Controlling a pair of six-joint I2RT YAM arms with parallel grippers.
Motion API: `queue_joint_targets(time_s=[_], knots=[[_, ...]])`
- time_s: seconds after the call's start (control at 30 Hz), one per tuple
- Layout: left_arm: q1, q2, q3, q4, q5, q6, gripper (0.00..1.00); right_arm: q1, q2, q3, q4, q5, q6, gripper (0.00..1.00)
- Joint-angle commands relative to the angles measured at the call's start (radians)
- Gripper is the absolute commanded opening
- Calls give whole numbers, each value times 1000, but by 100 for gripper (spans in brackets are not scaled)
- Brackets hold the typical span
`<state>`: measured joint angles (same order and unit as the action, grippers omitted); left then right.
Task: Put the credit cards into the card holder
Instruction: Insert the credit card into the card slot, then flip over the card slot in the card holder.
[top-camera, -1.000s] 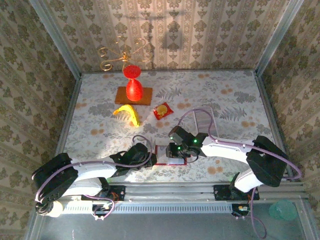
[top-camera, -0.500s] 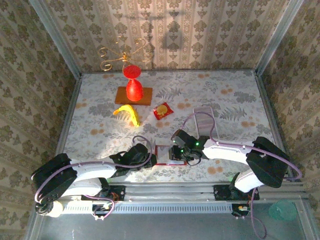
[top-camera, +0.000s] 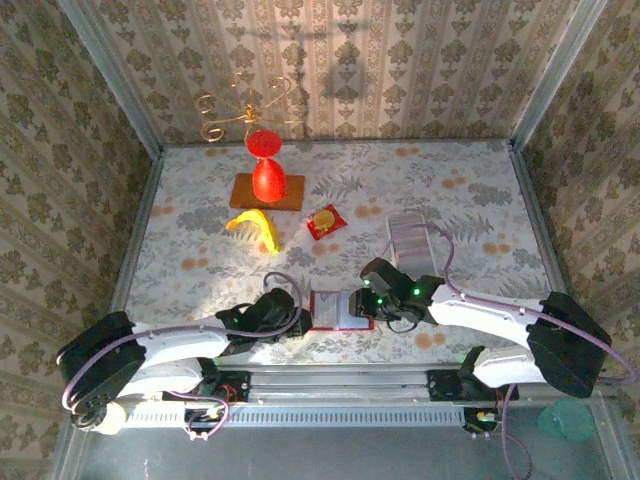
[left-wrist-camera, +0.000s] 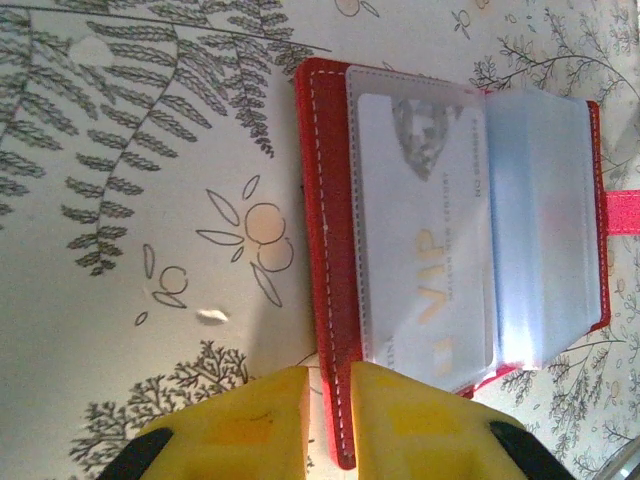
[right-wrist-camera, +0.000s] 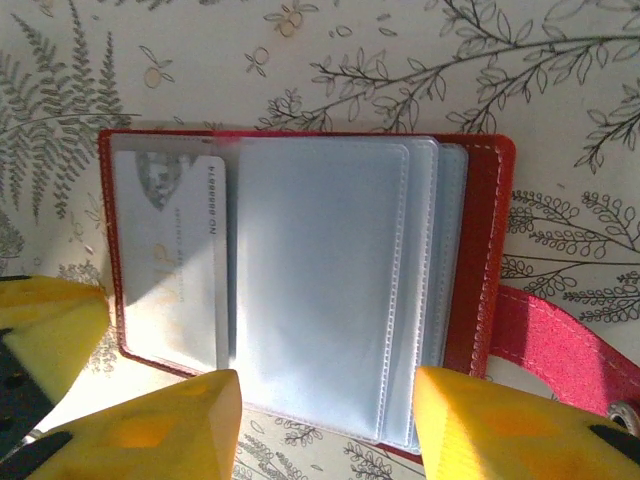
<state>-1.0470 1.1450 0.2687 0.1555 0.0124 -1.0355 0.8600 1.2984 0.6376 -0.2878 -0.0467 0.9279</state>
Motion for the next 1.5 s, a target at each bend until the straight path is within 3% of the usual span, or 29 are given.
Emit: queue_joint_targets(time_s=[0.0, 0.67, 1.47], knots=[[-4, -41, 28, -62, -23, 31, 18, -2, 25, -17, 29, -23, 25, 46], [-6, -69, 37, -78, -19, 40, 18, 17, 145, -3, 45, -35, 43, 44], [-7, -67, 14, -72, -35, 17, 17, 69, 141, 47, 251, -104, 109, 45]])
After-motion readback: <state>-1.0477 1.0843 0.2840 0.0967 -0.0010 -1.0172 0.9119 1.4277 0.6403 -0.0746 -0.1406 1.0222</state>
